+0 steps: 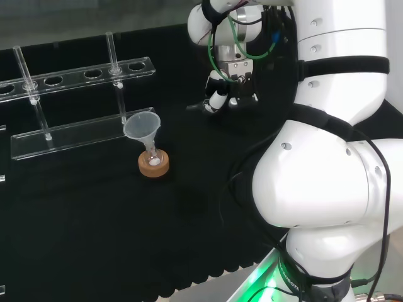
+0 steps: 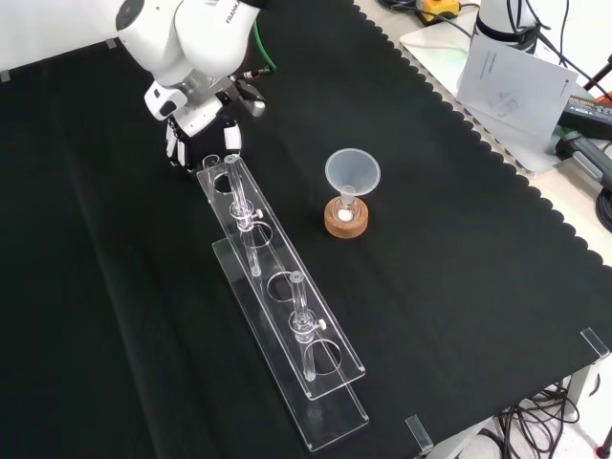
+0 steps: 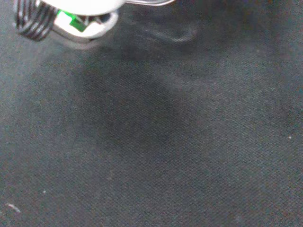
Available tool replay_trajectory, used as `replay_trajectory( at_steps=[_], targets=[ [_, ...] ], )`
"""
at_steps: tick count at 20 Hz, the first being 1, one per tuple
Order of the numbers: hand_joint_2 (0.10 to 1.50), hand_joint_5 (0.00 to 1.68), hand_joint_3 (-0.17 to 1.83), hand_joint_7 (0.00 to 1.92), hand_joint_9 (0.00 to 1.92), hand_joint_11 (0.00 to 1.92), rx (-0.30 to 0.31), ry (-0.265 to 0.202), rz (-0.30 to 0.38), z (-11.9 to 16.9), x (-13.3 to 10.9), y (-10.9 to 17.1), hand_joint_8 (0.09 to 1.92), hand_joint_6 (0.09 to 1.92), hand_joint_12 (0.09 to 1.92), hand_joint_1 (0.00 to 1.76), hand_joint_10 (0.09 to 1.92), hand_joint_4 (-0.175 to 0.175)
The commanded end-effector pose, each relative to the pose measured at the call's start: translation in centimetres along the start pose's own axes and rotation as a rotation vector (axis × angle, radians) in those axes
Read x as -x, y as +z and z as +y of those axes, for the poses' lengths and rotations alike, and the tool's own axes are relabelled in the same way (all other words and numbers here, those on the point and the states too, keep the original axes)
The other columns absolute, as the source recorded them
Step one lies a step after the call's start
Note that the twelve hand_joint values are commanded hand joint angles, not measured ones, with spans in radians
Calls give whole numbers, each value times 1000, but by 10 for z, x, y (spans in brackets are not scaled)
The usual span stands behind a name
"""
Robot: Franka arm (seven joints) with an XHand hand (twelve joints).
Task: Put the weighing funnel back on the table.
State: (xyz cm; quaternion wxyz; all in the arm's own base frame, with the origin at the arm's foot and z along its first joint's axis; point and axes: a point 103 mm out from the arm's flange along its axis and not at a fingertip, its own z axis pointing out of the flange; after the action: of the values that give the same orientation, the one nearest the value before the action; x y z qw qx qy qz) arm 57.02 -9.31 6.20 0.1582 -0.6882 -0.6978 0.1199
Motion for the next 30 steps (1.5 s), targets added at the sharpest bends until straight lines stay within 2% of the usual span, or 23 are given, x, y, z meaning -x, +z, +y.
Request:
replay_trajectory(
  at_steps=[1,4,6,8,12,14,16,18,21,30],
  targets=[
    [692,1253,596,614,964,756,4,-12,-9,0,-7,2,639,684,1097,1112,337,175],
    [802,1233,395,568,957,756,-4,-37,-43,-1,-13,2,661,647,1100,1100,339,175],
    [913,1182,210,515,933,753,-6,-48,-60,-3,-17,2,684,690,1105,1082,347,175],
    [898,1030,110,464,891,742,-19,-64,-69,-4,-19,1,688,640,1101,1021,355,125],
    [833,631,103,350,753,618,-30,-100,-101,-8,-25,-1,667,608,1170,941,402,37],
    [807,451,128,290,662,527,-16,-107,-114,-11,-27,-5,657,534,1226,906,443,15],
    [775,350,161,221,555,427,11,-108,-121,-16,-28,-12,647,401,1280,863,504,5],
    [738,311,204,162,465,364,26,-107,-122,-22,-29,-19,640,256,1306,823,573,1],
    [704,286,233,115,402,319,50,-99,-126,-31,-30,-29,630,154,1322,780,611,0],
    [684,295,247,144,406,309,97,-75,-140,-73,-34,-65,641,109,1350,761,634,3]
  ],
)
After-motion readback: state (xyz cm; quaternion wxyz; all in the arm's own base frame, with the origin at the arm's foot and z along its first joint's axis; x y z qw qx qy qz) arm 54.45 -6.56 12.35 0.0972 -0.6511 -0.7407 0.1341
